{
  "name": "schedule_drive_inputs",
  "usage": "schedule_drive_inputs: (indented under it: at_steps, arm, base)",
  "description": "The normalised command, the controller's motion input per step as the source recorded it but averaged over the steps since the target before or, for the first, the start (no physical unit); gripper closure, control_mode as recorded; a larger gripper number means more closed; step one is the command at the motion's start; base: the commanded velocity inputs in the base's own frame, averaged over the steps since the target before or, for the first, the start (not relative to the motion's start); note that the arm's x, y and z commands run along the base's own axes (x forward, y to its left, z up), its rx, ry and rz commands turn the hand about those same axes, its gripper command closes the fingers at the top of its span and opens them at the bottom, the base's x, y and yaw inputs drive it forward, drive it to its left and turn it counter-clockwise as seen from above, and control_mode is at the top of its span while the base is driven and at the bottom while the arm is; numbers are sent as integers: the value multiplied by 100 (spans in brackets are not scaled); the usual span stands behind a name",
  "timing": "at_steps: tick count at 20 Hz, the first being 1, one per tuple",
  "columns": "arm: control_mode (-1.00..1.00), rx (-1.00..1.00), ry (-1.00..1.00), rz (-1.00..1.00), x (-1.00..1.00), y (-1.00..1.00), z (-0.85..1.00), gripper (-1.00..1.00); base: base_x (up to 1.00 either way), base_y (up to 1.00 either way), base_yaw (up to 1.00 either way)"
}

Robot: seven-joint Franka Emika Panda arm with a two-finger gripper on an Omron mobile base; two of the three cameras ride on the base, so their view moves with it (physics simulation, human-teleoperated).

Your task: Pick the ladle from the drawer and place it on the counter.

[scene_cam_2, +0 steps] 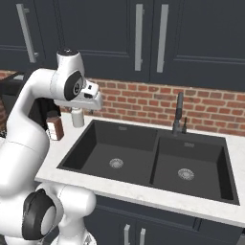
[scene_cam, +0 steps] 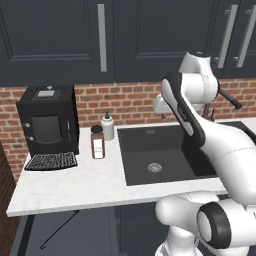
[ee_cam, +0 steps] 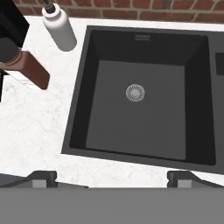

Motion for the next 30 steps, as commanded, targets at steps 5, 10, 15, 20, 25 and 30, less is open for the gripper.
schedule_drive_inputs:
  at_steps: [5,10,15,20,25,30]
  arm:
    - [-100,-1,0,0,-11,90,-17,-100]
    - [-100,0,0,0,-13,90,-21,-100]
    - [-100,0,4,0,-6,90,-23,-100]
    - [-100,0,10,0,-9,92,-26,-100]
    - [-100,0,12,0,-9,88,-27,-100]
    - [-100,0,11,0,-10,83,-25,-100]
  base:
    - [0,0,0]
    - [0,0,0]
    - [0,0,0]
    - [0,0,0]
    - [0,0,0]
    - [0,0,0]
